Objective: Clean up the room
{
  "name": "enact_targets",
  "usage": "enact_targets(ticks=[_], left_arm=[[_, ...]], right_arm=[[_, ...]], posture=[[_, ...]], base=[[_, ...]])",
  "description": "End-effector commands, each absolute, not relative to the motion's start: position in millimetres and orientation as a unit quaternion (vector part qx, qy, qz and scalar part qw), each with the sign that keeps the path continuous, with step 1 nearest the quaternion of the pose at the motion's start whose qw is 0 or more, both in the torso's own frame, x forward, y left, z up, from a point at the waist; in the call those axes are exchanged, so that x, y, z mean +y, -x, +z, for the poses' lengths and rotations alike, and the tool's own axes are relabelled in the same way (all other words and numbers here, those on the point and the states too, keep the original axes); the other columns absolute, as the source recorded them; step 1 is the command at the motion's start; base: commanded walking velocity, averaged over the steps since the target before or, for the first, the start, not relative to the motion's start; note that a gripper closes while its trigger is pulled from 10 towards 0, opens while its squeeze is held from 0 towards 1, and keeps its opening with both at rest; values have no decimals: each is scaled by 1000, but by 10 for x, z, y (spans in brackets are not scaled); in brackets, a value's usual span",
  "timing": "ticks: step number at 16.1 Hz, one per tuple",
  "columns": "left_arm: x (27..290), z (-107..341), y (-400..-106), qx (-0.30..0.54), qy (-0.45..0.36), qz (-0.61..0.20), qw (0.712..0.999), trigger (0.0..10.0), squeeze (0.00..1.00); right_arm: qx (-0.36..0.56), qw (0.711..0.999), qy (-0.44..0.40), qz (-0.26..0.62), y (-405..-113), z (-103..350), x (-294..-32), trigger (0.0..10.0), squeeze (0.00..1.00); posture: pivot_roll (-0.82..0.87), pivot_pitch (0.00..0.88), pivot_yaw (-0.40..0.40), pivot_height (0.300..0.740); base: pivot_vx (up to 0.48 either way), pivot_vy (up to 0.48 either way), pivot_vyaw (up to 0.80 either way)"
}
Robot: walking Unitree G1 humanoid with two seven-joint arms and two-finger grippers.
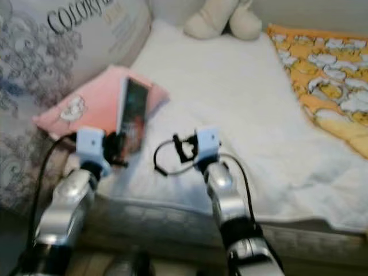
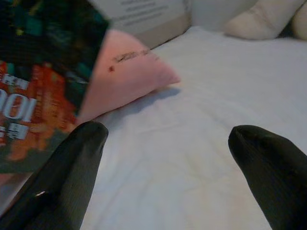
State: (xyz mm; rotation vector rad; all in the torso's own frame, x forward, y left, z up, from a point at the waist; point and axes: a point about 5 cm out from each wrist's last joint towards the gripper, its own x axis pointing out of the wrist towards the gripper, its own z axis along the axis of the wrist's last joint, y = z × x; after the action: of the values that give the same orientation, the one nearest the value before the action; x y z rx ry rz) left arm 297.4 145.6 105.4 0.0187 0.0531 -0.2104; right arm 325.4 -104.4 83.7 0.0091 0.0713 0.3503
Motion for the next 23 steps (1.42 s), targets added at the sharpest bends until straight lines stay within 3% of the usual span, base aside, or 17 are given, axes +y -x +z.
enact_targets(ticks=[1, 5, 6, 7, 14, 17, 20, 23], left_arm=[[1397, 1208, -3056, -1, -10, -117, 993, 0, 0], [1411, 1239, -3145, 1, -14, -123, 992, 0, 0], [1415, 1247, -3162, 2, -22, -122, 992, 3804, 0], [1420, 1249, -3190, 6, -24, -119, 993, 10000, 0], [1434, 1091, -3433, 64, 9, -136, 989, 10000, 0], [1393, 1074, -3610, 95, 10, -169, 981, 10000, 0], [1578, 1010, -3712, 149, 16, -140, 979, 10000, 0], [1674, 861, -3652, 200, -6, -162, 966, 10000, 0]], right_arm=[[24, 985, -4, 171, -3293, 888, -1046, 10000, 0], [19, 984, 3, 177, -3314, 904, -1024, 10000, 0], [18, 984, 3, 177, -3316, 906, -1026, 10000, 0], [17, 984, 3, 177, -3317, 911, -1023, 10000, 0], [14, 983, -2, 183, -3275, 893, -1006, 10000, 0], [12, 983, 10, 185, -3148, 902, -1142, 10000, 0], [22, 978, 34, 206, -2788, 938, -1434, 10000, 0], [62, 973, 60, 212, -2390, 911, -1692, 10000, 0]], posture=[[18, 0, 9, 703], [7, 0, 16, 703], [6, 0, 16, 703], [2, 0, 19, 703], [-29, 0, 21, 703], [-88, 0, -5, 703], [-176, 0, -32, 703], [-266, 51, -51, 703]], base=[[416, 0, 0], [0, 0, 0], [0, 0, 0], [0, 0, 0], [0, 0, 0], [0, 0, 0], [0, 0, 0], [0, 0, 0]])
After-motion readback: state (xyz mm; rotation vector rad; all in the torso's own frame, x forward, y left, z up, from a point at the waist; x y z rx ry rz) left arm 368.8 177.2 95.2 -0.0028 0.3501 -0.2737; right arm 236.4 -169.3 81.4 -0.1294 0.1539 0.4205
